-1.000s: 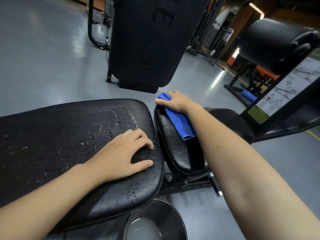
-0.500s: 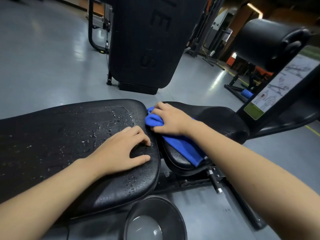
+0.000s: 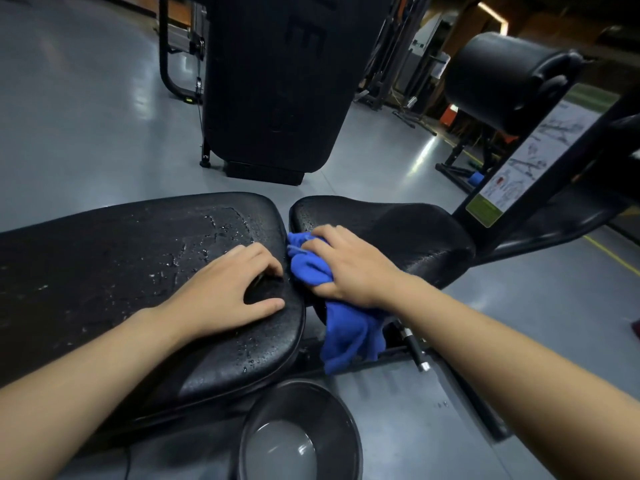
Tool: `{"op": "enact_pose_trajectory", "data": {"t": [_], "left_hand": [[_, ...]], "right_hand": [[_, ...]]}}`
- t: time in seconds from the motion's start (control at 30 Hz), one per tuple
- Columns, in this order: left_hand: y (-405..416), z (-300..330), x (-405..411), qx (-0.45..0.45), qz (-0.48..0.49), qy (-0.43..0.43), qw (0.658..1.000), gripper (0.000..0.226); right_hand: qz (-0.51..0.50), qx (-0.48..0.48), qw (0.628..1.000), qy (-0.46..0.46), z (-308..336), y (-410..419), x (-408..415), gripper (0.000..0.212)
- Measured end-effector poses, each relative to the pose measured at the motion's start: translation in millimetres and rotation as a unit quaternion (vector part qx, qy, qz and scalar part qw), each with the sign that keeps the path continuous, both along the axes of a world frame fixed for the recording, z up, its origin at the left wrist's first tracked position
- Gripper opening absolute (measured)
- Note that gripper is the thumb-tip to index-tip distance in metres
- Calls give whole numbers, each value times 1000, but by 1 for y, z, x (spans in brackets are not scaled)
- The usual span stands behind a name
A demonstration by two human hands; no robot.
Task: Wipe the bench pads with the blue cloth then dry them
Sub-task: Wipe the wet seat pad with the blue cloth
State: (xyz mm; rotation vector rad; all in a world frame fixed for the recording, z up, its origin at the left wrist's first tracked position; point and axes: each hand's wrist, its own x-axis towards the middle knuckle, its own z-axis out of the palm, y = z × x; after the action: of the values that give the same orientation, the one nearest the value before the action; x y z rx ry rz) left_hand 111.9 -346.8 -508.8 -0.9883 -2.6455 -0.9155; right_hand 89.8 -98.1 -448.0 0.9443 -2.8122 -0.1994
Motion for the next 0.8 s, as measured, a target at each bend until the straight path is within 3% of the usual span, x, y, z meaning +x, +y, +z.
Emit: {"op": "enact_pose_trajectory", "data": {"t": [0.2, 0.37, 0.57, 0.7, 0.8], "left_hand": [[-1, 0, -1, 5, -8, 0, 1000, 36], [-1, 0, 1, -3, 1, 2, 1000, 36], [0, 0, 3, -6, 6, 2, 1000, 35], [-3, 1, 6, -16, 8, 5, 1000, 37], [-5, 1, 8, -21, 8, -3, 1000, 39]], "right_hand": [[-94, -9, 994, -62, 13, -21, -71, 60], [-165, -85, 977, -108, 18, -13, -103, 51], [-286, -116, 947, -88, 35, 42, -106, 57], [-337, -129, 930, -75, 49, 78, -92, 79], [-363, -138, 919, -67, 54, 99, -84, 64]]}}
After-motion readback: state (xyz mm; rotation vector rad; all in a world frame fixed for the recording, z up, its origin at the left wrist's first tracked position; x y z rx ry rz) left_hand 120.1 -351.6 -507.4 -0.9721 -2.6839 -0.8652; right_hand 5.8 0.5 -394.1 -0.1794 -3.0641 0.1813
